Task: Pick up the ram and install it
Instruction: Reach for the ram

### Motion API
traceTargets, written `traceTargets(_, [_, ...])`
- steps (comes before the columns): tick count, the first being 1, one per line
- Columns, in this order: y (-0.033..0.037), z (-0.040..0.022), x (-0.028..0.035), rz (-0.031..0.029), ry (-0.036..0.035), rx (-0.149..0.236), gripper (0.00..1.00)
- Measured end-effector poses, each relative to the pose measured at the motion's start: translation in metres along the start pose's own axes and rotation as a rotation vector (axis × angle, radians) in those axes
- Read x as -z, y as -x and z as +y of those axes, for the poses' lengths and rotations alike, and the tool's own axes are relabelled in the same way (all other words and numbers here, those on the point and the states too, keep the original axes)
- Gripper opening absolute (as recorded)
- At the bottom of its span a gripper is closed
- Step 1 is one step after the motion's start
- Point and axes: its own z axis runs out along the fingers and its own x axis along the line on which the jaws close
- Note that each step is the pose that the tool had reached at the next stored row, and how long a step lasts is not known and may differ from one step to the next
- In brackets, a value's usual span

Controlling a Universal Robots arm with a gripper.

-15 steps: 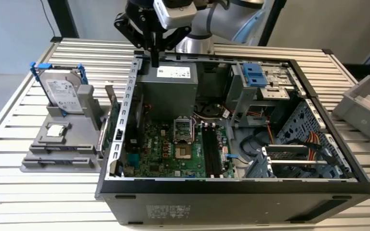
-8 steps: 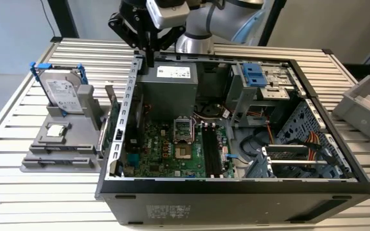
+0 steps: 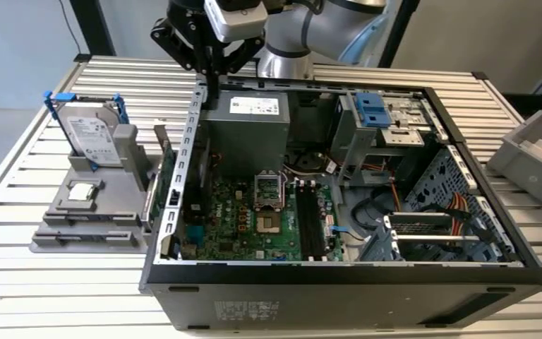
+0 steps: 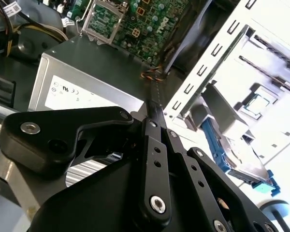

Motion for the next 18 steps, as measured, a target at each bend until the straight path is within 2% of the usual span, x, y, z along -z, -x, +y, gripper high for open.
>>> traceTargets(4, [-0.0039, -0.0003, 0.0001, 0.0012, -0.0003, 0.0, 0.0])
traceTargets(11, [-0.0132, -0.001, 0.0002, 0.0073, -0.0006, 0.0, 0.0])
traceTargets(18, [-0.0206, -0.0015, 0.0003, 0.0082, -0.0006, 0.001, 0.0])
